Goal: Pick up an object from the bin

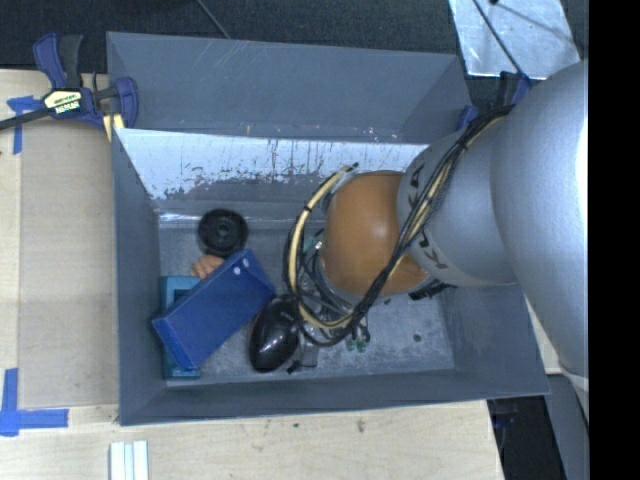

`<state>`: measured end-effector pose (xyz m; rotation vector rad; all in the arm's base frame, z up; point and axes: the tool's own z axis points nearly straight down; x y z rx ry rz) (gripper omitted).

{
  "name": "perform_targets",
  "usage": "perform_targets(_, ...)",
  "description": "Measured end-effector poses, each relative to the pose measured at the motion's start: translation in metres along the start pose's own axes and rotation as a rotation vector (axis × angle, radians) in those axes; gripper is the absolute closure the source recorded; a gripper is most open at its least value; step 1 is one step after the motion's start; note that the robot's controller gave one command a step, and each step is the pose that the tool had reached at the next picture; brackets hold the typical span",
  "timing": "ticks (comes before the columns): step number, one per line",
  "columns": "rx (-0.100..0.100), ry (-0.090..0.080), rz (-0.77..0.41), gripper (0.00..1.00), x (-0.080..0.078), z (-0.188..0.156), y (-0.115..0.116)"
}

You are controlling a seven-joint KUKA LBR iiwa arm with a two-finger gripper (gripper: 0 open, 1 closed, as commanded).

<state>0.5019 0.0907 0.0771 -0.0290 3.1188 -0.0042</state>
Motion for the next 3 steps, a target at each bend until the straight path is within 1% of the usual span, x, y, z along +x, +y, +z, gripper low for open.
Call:
perform_targets(2, -0.001, 0.005, 0.003, 1.00, -0.002, -0.008, -0.001)
perform_targets(3, 0.000, 0.010, 0.002, 1.00, -0.001, -0.014, -0.001)
